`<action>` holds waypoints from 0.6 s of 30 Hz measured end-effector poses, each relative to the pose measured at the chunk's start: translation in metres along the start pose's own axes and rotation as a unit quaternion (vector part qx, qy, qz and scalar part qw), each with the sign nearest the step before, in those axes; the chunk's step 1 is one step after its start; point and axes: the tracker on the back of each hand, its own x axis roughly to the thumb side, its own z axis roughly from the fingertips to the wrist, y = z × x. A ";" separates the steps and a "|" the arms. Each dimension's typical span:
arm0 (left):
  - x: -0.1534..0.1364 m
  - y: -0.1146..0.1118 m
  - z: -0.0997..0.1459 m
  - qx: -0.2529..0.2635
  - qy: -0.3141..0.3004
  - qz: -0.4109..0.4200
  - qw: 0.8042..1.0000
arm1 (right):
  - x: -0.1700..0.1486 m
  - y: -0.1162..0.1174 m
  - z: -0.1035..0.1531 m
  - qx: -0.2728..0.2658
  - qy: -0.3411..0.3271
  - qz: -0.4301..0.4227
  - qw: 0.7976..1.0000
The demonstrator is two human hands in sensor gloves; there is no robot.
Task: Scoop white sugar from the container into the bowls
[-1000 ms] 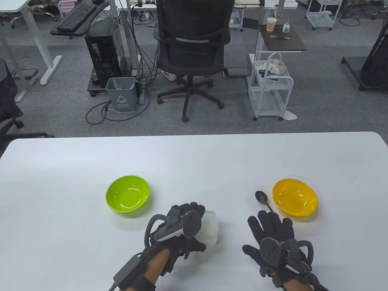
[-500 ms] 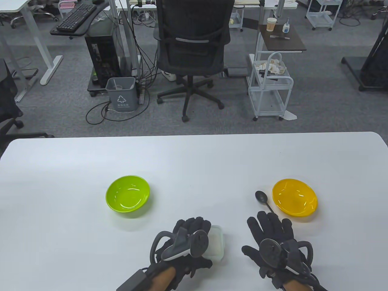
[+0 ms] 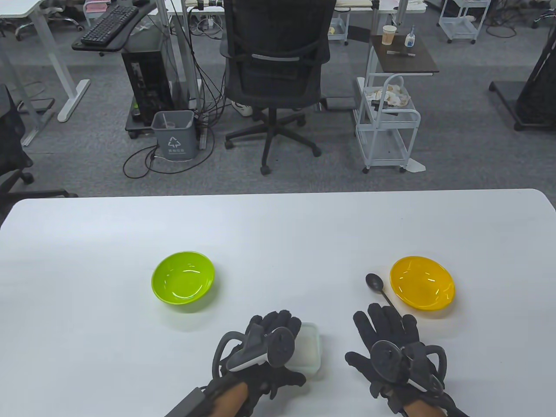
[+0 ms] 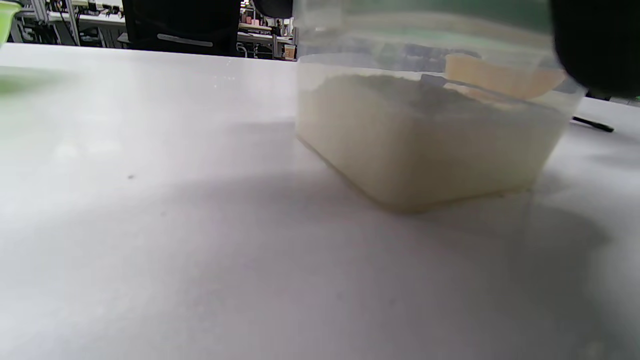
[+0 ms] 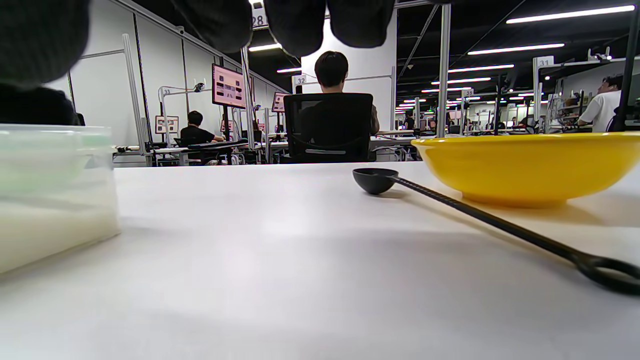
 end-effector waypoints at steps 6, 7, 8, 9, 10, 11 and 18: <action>-0.020 0.020 0.010 0.015 0.019 0.084 0.996 | 0.008 0.004 -0.006 0.014 0.020 -0.099 0.995; -0.025 0.022 0.012 0.017 0.027 0.101 0.994 | 0.011 0.004 -0.008 0.020 0.029 -0.134 0.990; -0.030 0.023 0.014 0.018 0.037 0.118 0.992 | 0.013 0.005 -0.012 0.025 0.041 -0.166 0.985; -0.033 0.023 0.015 0.016 0.045 0.130 0.990 | 0.015 0.005 -0.014 0.030 0.048 -0.187 0.981; -0.038 0.021 0.016 0.011 0.060 0.147 0.987 | 0.017 0.005 -0.017 0.039 0.060 -0.216 0.974; -0.042 0.019 0.017 0.008 0.071 0.160 0.984 | 0.018 0.006 -0.020 0.048 0.070 -0.235 0.968; -0.057 -0.004 0.012 -0.022 0.148 0.270 0.951 | 0.026 0.035 -0.034 0.147 0.164 -0.363 0.906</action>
